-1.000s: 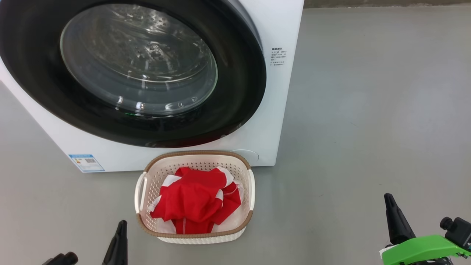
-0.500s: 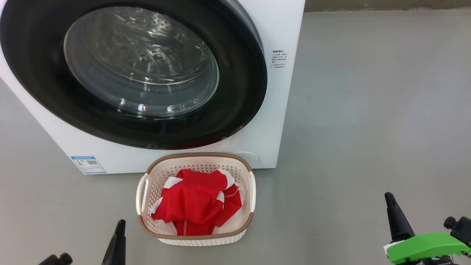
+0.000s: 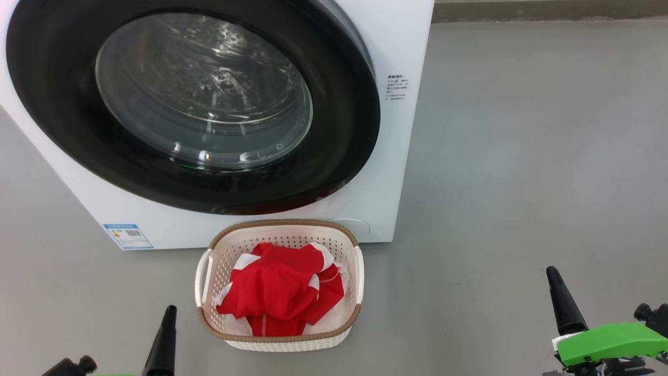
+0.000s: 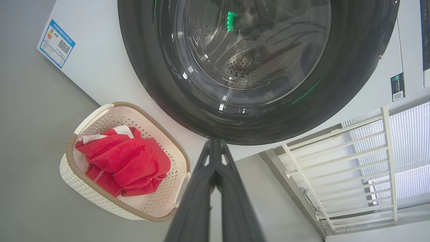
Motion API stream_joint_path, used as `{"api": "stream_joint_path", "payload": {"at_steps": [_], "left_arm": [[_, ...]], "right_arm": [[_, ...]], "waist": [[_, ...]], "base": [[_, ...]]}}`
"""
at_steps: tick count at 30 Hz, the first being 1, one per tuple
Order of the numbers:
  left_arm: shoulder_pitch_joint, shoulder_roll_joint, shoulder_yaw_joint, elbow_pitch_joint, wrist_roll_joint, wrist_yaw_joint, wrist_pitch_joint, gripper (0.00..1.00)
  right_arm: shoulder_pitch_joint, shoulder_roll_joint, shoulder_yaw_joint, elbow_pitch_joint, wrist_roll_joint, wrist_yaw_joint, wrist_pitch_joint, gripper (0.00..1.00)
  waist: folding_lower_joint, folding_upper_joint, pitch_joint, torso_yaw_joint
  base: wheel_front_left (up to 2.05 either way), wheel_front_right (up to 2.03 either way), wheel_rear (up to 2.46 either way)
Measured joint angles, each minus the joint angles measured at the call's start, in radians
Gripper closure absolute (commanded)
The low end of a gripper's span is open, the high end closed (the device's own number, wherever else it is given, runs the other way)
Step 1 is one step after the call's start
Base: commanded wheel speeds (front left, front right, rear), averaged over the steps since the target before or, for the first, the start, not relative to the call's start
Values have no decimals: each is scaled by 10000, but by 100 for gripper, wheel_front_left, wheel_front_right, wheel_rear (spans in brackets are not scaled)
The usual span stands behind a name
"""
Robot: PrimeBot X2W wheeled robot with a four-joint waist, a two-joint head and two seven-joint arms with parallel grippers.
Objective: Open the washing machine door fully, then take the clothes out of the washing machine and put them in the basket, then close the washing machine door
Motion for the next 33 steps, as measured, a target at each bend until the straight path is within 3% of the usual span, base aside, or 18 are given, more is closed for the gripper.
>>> {"api": "stream_joint_path", "payload": {"at_steps": [33], "left_arm": [[-198,67,165,-58,-3659,0,999,100]], "right_arm": [[-371,-44,-199,-119,3423,-2,980,100]], "waist": [[0,0,-263,92]], "base": [[0,0,0]]}}
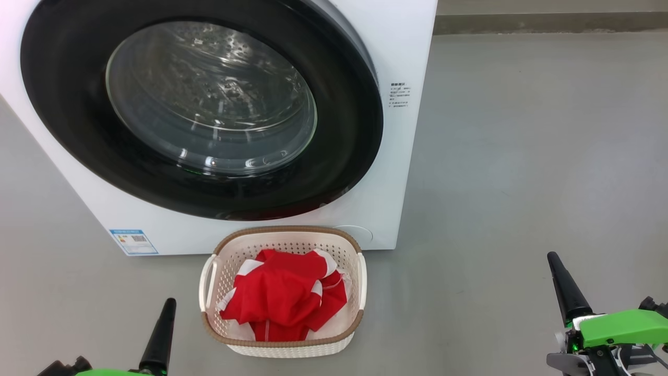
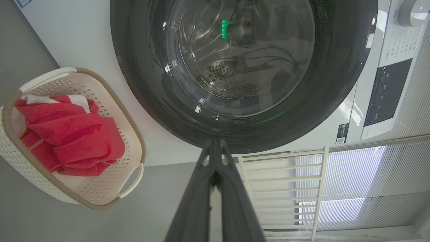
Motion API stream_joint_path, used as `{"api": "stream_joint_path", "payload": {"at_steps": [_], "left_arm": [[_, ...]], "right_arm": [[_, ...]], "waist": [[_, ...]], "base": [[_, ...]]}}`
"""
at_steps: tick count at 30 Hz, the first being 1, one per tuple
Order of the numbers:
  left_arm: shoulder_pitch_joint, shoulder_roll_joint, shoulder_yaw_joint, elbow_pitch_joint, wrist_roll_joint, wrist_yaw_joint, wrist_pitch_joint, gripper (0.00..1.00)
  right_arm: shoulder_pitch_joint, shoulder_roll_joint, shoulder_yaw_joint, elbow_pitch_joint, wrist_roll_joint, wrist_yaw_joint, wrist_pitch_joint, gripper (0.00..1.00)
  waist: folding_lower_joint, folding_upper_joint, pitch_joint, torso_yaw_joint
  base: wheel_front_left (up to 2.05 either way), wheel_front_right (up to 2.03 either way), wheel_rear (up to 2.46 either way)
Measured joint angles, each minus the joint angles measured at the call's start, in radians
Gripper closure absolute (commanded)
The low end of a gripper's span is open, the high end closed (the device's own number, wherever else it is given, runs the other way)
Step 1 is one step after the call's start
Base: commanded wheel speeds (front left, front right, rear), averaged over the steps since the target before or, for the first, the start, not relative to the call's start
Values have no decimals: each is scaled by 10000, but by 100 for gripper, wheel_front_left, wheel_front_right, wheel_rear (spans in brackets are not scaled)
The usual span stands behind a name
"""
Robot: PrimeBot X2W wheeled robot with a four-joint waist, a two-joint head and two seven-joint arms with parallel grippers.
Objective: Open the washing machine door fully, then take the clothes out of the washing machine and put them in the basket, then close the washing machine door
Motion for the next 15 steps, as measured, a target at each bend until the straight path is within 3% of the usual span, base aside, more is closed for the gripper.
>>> {"api": "stream_joint_path", "payload": {"at_steps": [15], "left_arm": [[-203,8,71,-35,-1599,0,395,100]], "right_arm": [[-109,-17,-50,-46,1453,-2,466,100]], "waist": [[0,0,-116,40]], "base": [[0,0,0]]}}
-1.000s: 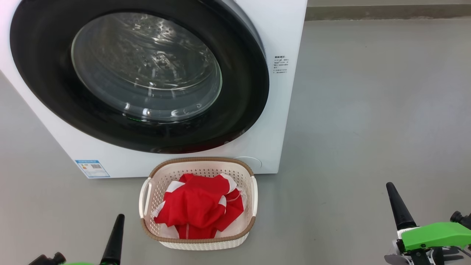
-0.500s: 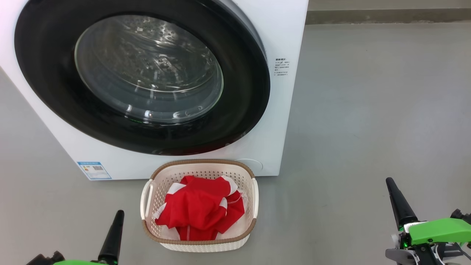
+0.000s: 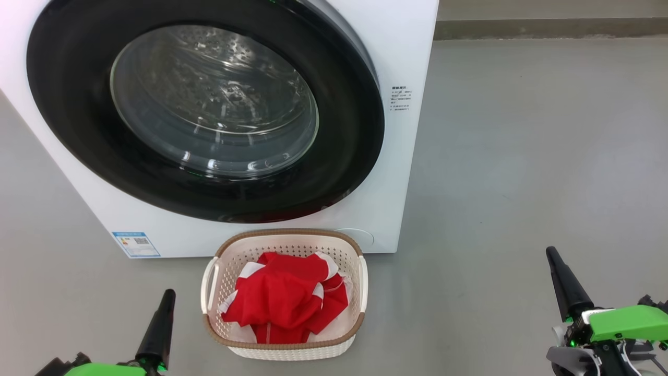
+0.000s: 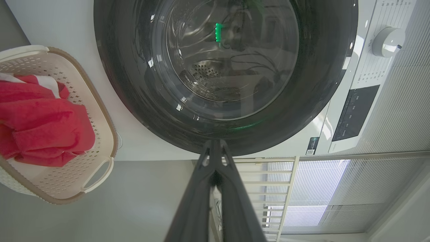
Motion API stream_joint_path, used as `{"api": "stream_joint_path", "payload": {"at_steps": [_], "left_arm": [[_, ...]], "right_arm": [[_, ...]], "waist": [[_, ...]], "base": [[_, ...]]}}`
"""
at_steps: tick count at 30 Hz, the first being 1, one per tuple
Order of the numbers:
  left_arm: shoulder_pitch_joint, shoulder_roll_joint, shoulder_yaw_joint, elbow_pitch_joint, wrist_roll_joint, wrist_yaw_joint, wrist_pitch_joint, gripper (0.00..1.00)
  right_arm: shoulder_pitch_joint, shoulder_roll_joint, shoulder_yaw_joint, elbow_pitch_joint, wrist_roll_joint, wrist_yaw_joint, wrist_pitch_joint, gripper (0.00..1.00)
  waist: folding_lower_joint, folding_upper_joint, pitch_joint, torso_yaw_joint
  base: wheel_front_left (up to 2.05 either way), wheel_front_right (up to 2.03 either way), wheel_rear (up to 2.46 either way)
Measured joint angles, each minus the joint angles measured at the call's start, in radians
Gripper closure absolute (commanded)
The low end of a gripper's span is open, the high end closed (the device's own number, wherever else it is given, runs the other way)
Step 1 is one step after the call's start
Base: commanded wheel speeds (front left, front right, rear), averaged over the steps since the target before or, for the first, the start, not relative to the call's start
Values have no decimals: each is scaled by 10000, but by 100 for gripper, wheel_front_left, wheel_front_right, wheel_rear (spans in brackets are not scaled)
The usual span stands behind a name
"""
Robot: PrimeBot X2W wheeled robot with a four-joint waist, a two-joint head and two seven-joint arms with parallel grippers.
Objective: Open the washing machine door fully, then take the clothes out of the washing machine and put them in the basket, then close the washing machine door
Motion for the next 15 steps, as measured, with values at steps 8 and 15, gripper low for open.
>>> {"api": "stream_joint_path", "payload": {"at_steps": [8,15], "left_arm": [[-1,2,23,-8,-362,0,88,100],[-1,2,25,-8,-362,0,88,100]], "right_arm": [[-85,-8,-17,-40,380,0,90,100],[-85,-8,-23,-40,380,0,111,100]], "waist": [[0,0,-22,9],[0,0,-22,9]], "base": [[0,0,0],[0,0,0]]}}
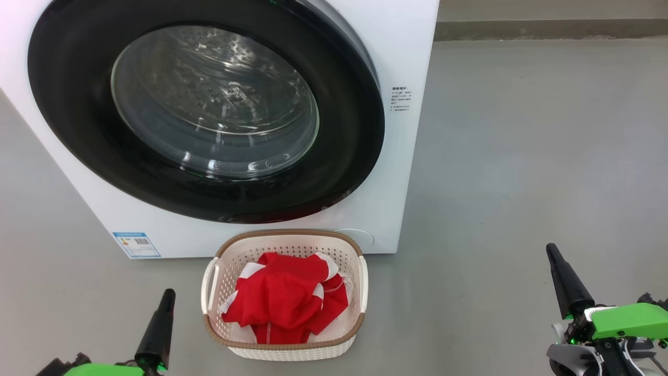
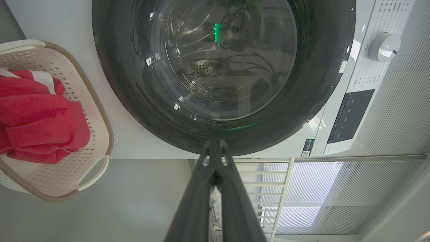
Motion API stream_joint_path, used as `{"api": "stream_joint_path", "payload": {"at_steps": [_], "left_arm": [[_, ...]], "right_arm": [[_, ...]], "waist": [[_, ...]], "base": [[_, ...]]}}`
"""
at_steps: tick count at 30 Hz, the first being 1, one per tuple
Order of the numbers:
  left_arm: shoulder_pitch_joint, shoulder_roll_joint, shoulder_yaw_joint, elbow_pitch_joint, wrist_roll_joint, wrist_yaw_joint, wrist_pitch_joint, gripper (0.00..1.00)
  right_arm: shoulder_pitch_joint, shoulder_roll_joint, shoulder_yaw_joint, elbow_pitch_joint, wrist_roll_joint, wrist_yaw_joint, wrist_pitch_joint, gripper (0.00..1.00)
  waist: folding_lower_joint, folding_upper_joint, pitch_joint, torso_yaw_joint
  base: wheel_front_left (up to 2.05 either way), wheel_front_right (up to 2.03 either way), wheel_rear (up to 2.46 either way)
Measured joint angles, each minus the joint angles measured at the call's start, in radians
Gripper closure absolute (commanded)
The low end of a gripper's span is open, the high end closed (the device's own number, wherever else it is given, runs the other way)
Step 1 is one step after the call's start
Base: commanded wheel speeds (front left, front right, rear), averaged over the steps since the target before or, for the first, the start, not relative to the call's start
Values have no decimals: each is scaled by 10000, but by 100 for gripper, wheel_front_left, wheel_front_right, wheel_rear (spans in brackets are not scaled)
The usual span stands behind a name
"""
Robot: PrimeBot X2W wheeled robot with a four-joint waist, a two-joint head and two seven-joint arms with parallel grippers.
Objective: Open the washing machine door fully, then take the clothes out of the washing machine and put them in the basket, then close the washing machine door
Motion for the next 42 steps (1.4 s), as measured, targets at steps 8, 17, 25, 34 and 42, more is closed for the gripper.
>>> {"api": "stream_joint_path", "payload": {"at_steps": [8,17,25,34,42], "left_arm": [[-1,0,4,-2,0,0,0,100],[-1,0,6,-2,0,0,0,100],[-1,0,8,-2,0,0,0,100],[-1,0,10,-4,0,-2,0,100],[-1,0,13,-4,0,0,0,100]], "right_arm": [[0,0,-6,0,0,0,4,100],[0,2,-12,0,0,0,4,100],[0,2,-19,0,0,0,4,100],[0,2,-25,0,0,0,4,100],[0,4,-31,0,0,0,6,100]], "waist": [[0,0,0,0],[0,0,0,0],[0,0,0,0],[0,0,0,0],[0,0,0,0]], "base": [[0,0,0],[0,0,0],[0,0,0],[0,0,0],[0,0,0]]}}
